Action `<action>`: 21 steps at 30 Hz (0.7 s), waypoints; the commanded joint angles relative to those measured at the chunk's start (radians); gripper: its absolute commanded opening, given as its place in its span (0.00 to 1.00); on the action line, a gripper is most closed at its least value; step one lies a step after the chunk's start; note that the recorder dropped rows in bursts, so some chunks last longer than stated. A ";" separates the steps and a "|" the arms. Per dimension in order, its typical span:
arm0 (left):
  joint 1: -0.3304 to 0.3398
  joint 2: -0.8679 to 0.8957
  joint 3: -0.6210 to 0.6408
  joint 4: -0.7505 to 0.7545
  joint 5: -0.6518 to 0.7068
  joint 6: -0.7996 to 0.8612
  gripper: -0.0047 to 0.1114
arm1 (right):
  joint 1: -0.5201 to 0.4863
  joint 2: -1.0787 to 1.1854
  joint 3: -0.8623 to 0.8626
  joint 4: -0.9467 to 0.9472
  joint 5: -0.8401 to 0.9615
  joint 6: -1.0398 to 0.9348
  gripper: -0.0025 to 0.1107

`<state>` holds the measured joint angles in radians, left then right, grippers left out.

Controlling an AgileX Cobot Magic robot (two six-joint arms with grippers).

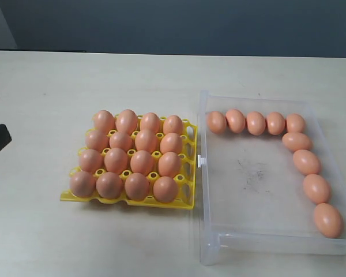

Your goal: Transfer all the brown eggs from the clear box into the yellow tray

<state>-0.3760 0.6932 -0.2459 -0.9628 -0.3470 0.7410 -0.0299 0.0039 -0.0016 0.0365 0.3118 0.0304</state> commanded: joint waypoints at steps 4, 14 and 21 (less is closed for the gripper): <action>-0.006 -0.033 0.034 0.017 -0.038 0.003 0.04 | -0.006 -0.004 0.002 -0.001 -0.007 -0.005 0.02; 0.179 -0.330 0.127 0.268 0.297 -0.138 0.04 | -0.006 -0.004 0.002 -0.001 -0.007 -0.005 0.02; 0.355 -0.508 0.127 0.740 0.654 -0.610 0.04 | -0.006 -0.004 0.002 -0.001 -0.007 -0.005 0.02</action>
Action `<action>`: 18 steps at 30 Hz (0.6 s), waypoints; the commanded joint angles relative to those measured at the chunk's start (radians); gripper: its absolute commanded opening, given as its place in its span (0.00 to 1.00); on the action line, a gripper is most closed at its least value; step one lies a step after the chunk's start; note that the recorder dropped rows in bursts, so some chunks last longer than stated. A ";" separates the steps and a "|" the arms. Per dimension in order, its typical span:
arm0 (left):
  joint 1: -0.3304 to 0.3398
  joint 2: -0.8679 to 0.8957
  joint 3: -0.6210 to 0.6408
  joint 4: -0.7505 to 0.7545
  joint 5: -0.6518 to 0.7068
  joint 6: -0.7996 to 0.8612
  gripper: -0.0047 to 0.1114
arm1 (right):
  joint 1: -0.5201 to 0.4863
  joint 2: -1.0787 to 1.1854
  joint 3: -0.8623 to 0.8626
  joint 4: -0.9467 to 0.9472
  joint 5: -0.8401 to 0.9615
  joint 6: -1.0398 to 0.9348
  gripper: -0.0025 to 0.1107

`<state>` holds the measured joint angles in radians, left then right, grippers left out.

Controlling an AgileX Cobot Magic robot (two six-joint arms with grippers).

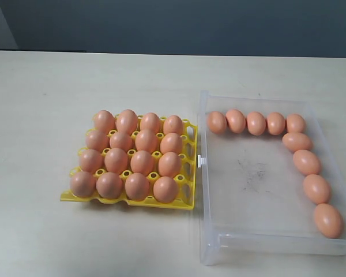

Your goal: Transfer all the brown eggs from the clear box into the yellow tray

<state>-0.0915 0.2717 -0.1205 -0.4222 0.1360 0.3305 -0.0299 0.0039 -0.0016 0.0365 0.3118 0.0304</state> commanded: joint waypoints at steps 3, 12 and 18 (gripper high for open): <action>0.115 -0.150 0.001 0.214 0.228 -0.203 0.04 | -0.006 -0.004 0.002 -0.001 -0.007 -0.005 0.02; 0.180 -0.272 0.121 0.224 0.233 -0.305 0.04 | -0.006 -0.004 0.002 -0.001 -0.007 -0.005 0.02; 0.180 -0.272 0.121 0.241 0.219 -0.311 0.04 | -0.006 -0.004 0.002 -0.001 -0.007 -0.005 0.02</action>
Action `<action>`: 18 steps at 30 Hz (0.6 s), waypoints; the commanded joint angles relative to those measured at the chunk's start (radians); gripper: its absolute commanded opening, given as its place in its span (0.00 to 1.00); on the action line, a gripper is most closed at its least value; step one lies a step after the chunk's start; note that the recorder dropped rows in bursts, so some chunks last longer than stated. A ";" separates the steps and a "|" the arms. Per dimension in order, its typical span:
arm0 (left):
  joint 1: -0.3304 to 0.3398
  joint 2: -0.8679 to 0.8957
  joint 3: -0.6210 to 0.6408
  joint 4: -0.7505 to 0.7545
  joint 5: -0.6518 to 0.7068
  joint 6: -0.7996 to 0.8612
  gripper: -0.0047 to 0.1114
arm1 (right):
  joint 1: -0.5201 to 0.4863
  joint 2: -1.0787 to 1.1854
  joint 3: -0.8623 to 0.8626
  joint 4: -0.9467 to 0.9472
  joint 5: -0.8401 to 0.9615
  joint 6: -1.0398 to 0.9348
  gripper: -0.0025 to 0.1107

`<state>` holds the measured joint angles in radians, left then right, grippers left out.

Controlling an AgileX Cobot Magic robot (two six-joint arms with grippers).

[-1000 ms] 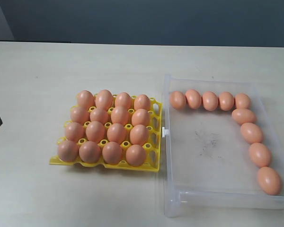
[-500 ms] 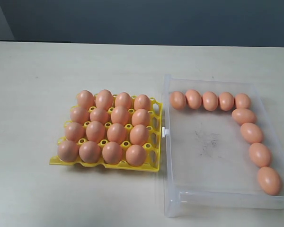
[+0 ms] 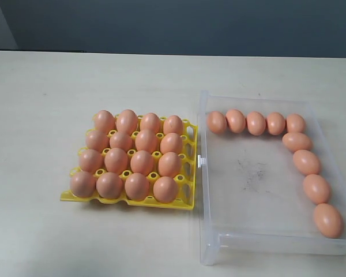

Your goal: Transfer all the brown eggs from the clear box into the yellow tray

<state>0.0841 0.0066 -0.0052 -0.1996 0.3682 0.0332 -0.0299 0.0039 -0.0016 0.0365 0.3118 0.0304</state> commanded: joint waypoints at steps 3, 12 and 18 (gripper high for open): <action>0.004 -0.007 0.005 0.018 -0.014 -0.013 0.04 | -0.006 -0.004 0.002 -0.001 -0.007 -0.005 0.02; 0.002 -0.007 0.005 0.200 -0.220 -0.016 0.04 | -0.006 -0.004 0.002 -0.001 -0.007 -0.005 0.02; 0.002 -0.007 0.005 0.249 -0.220 -0.016 0.04 | -0.006 -0.004 0.002 -0.001 -0.007 -0.005 0.02</action>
